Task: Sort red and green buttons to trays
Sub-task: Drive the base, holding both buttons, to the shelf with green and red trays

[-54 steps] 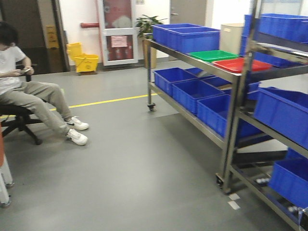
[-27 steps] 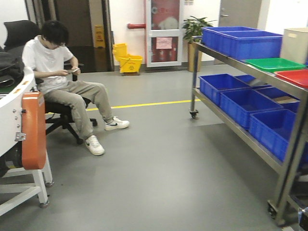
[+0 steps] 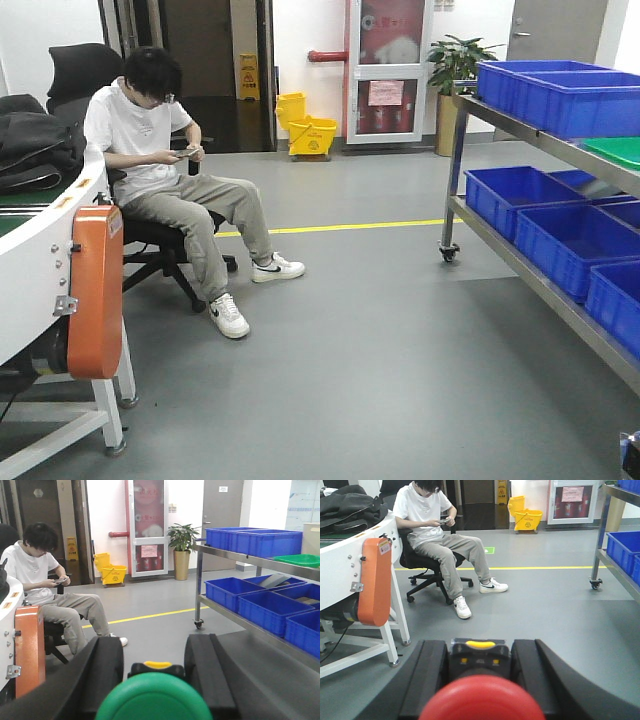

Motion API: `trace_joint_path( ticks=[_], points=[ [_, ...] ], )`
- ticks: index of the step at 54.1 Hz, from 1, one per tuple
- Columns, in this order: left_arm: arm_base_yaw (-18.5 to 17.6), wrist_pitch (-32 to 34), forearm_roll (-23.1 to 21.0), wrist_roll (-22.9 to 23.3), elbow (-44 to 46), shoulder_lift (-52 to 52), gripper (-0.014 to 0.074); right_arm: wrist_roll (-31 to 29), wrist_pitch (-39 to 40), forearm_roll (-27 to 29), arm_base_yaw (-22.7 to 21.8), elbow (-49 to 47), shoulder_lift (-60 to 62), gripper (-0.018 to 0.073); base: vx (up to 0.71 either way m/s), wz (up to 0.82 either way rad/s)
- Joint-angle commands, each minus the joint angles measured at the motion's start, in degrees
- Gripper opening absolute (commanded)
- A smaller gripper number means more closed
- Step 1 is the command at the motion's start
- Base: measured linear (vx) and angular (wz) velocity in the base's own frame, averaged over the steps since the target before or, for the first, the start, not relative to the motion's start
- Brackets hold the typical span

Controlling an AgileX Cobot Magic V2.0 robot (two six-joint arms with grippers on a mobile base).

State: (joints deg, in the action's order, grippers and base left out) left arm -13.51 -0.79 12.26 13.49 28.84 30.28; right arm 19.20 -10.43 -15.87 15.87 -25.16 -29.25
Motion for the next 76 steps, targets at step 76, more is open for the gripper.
trace_joint_path(
  ticks=[76],
  points=[
    [-0.49,4.38,-0.22,0.41,1.73,0.26,-0.0003,0.02,5.01,-0.47,-0.02,-1.82,-0.37,-0.0009,0.42,-0.01]
  ],
)
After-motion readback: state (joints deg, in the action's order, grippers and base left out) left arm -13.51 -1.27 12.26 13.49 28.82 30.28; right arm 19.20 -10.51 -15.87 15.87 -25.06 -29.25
